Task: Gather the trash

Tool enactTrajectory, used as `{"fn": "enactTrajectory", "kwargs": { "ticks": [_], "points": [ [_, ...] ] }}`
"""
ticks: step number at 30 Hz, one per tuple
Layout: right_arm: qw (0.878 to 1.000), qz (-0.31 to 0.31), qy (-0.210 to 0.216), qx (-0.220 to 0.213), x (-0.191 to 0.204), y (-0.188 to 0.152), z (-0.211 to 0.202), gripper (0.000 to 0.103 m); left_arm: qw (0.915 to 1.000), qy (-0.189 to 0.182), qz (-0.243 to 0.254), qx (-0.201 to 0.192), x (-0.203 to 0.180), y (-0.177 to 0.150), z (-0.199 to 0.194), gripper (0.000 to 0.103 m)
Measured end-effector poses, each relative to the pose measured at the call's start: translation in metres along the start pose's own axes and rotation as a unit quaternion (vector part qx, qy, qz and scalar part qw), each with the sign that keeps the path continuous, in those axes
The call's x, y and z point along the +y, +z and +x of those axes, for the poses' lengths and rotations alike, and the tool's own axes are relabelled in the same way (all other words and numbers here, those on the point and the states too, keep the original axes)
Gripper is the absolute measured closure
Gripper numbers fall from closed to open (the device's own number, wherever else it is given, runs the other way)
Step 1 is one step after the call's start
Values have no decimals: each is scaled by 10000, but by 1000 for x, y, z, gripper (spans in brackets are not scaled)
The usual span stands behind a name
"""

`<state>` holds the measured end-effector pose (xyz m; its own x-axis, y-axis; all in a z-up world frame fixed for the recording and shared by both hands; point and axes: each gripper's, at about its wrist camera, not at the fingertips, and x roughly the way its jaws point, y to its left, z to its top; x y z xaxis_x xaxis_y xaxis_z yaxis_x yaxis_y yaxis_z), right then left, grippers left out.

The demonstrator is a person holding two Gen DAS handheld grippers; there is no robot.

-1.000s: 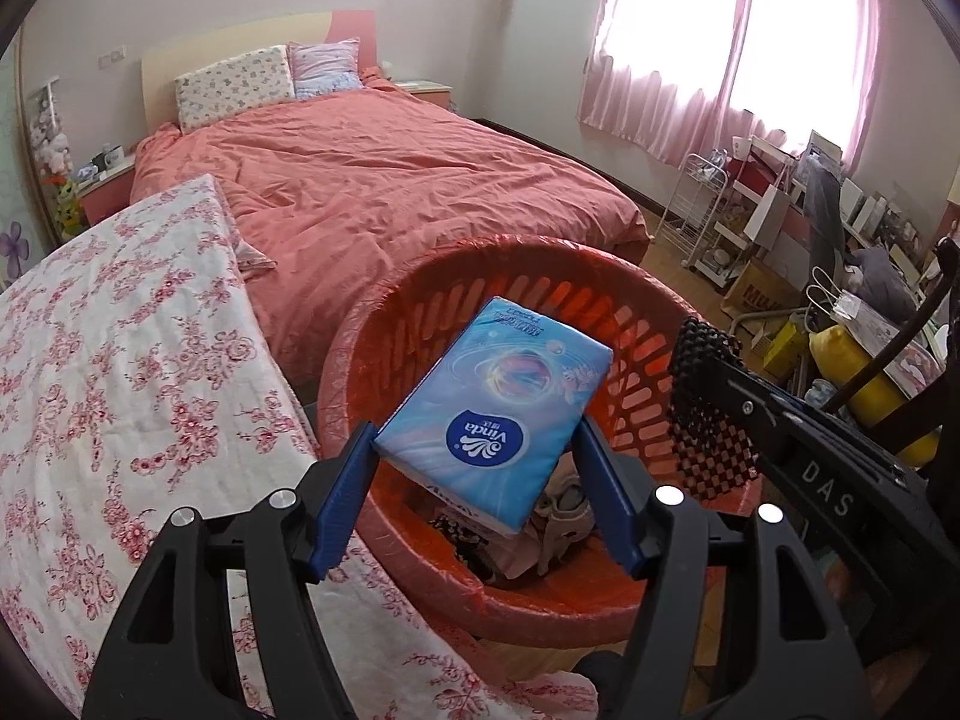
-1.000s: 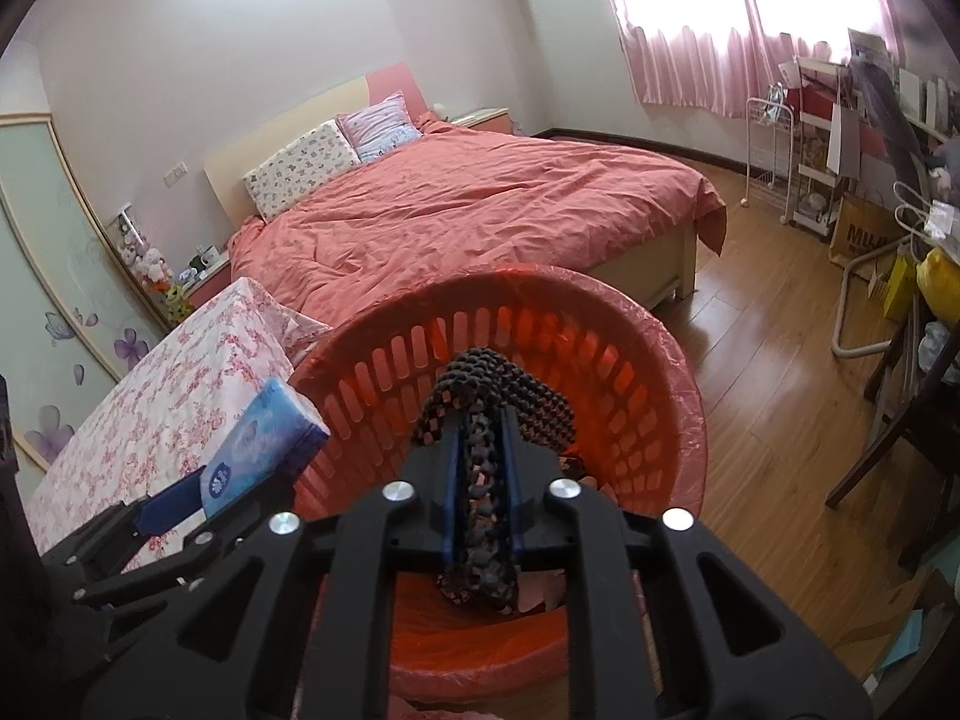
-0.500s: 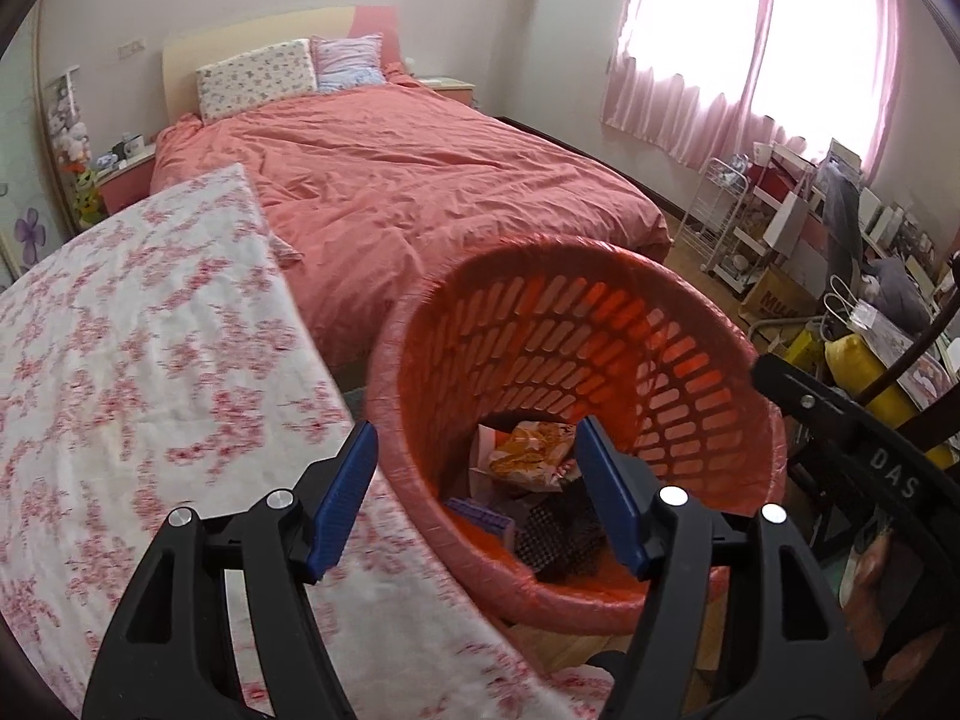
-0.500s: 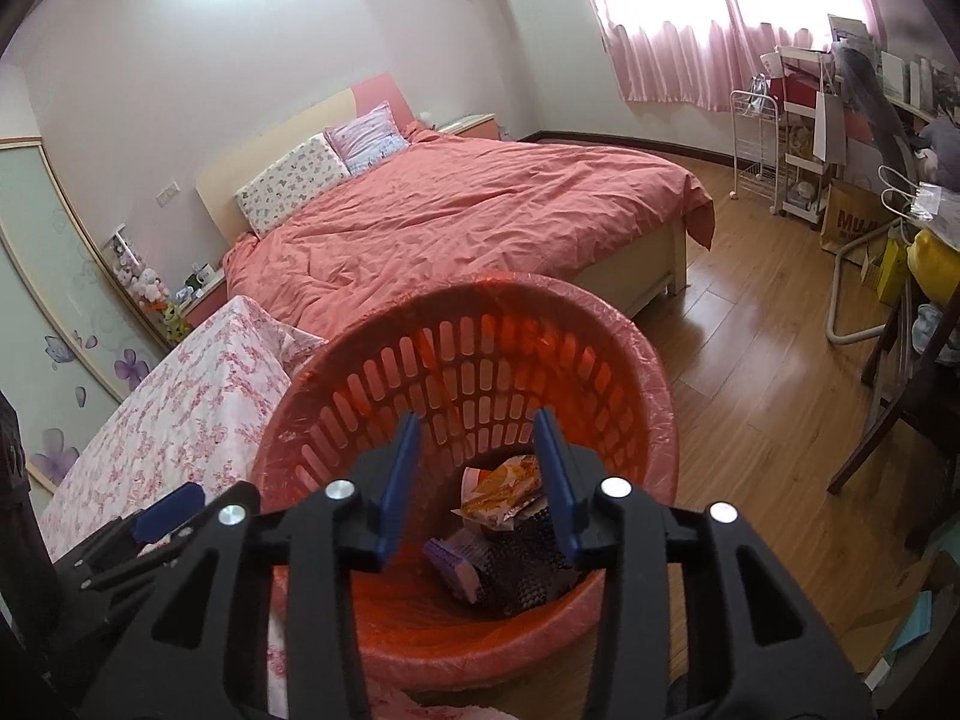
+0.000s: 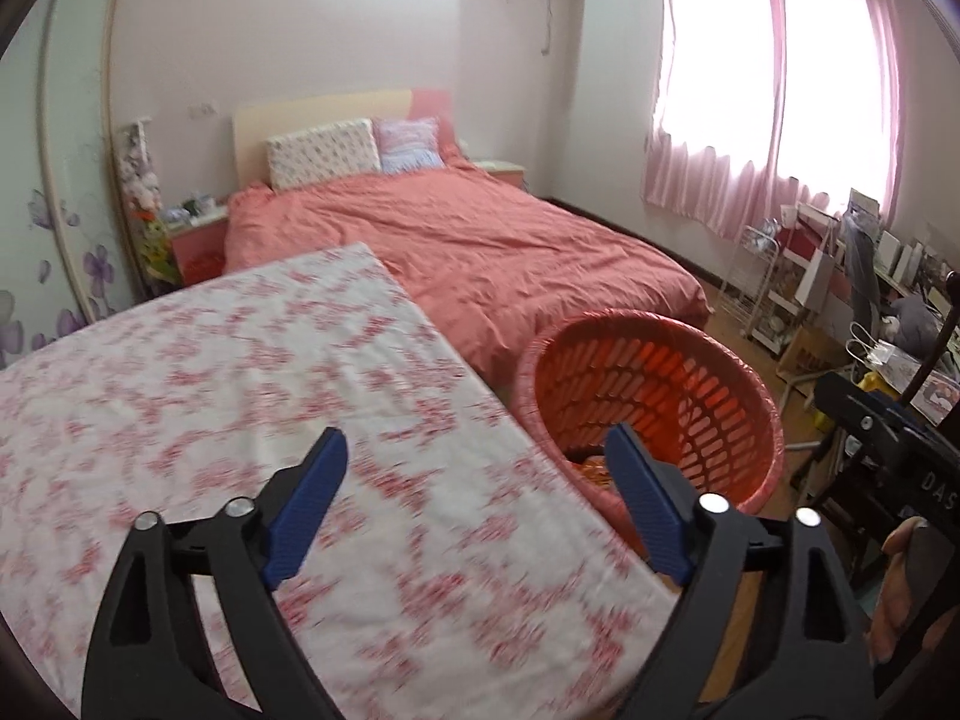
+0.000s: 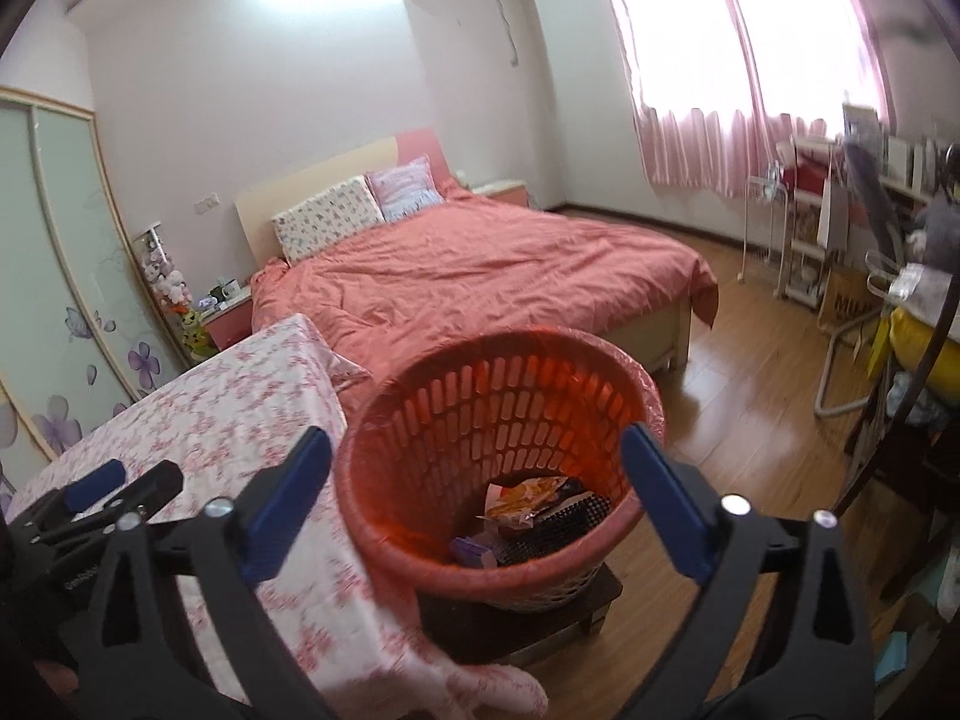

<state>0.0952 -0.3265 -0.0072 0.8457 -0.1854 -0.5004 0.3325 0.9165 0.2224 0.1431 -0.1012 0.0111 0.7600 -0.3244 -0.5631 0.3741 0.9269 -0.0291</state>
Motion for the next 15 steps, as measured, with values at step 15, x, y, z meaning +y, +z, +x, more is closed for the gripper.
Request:
{"fn": "enactTrajectory", "kwargs": {
  "ticks": [15],
  "points": [
    [9965,-669,-298,-412,52,-50,-81,4,9953,830,-165,-478,22,-50,-70,3]
  ]
}}
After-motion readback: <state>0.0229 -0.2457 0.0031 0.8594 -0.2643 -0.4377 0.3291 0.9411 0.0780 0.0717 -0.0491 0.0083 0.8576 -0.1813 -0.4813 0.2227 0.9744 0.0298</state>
